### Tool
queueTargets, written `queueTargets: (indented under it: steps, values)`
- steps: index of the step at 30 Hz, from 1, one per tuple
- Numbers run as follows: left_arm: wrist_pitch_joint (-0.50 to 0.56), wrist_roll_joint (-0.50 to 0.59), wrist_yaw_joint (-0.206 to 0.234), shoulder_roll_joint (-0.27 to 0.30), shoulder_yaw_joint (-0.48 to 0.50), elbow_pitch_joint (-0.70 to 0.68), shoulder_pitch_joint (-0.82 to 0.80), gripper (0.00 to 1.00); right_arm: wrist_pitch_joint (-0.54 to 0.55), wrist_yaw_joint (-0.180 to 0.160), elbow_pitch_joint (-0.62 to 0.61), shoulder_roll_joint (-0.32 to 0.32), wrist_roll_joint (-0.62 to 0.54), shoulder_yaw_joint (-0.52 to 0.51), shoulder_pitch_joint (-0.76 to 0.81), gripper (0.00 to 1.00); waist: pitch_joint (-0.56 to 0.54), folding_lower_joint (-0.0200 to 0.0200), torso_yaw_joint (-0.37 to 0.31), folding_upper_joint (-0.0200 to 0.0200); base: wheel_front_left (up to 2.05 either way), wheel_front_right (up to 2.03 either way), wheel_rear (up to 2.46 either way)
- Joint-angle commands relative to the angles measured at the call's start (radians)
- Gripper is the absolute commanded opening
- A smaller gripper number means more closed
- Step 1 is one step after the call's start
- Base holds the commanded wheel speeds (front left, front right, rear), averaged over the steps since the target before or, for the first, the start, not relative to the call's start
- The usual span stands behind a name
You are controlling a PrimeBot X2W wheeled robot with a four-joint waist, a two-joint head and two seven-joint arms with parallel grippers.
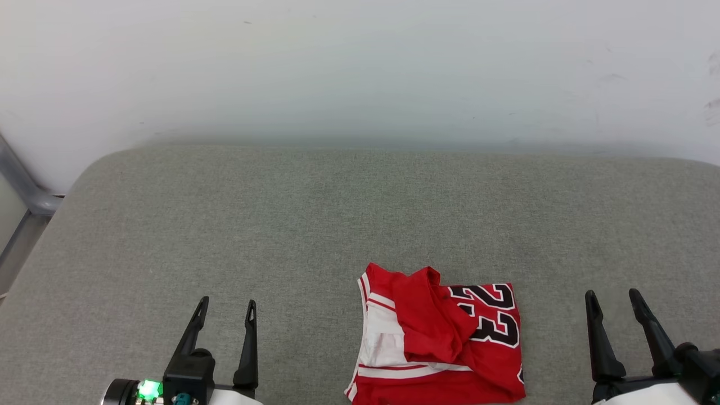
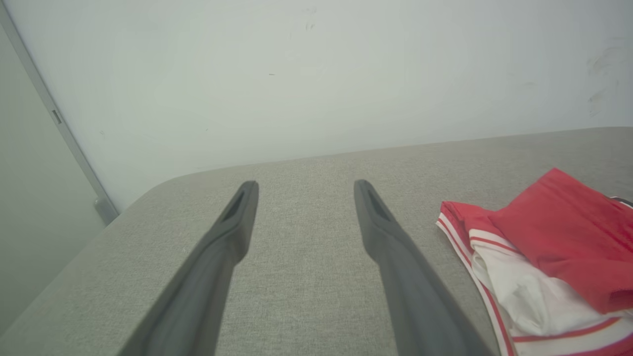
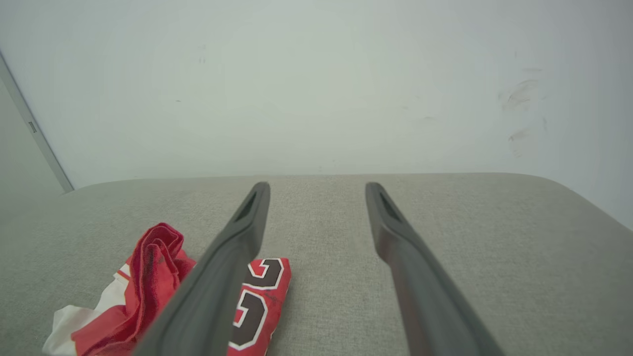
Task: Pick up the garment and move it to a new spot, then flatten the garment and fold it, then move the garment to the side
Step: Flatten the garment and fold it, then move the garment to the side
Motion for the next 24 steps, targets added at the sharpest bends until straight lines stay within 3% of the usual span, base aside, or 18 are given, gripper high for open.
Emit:
queueTargets:
  steps: [1,16,24]
  values:
    - [-0.002,0.001,0.004,0.003,0.001,-0.003,0.014,1.00,-0.002,-0.001,-0.011,0.012,-0.005,-0.005,0.021,1.00,-0.001,0.0001,0.000,0.0000,0.00,0.00,0.00]
    - [-0.002,-0.003,0.003,0.008,-0.007,0.009,0.027,1.00,-0.003,-0.001,-0.021,0.042,-0.043,-0.019,0.070,1.00,-0.003,0.0001,0.007,0.0000,0.00,0.00,0.00]
    - [-0.002,-0.006,0.003,0.006,-0.008,0.012,0.018,1.00,0.006,-0.001,-0.035,-0.028,-0.025,-0.021,-0.038,1.00,0.007,0.0001,0.012,0.0000,0.00,0.00,0.00]
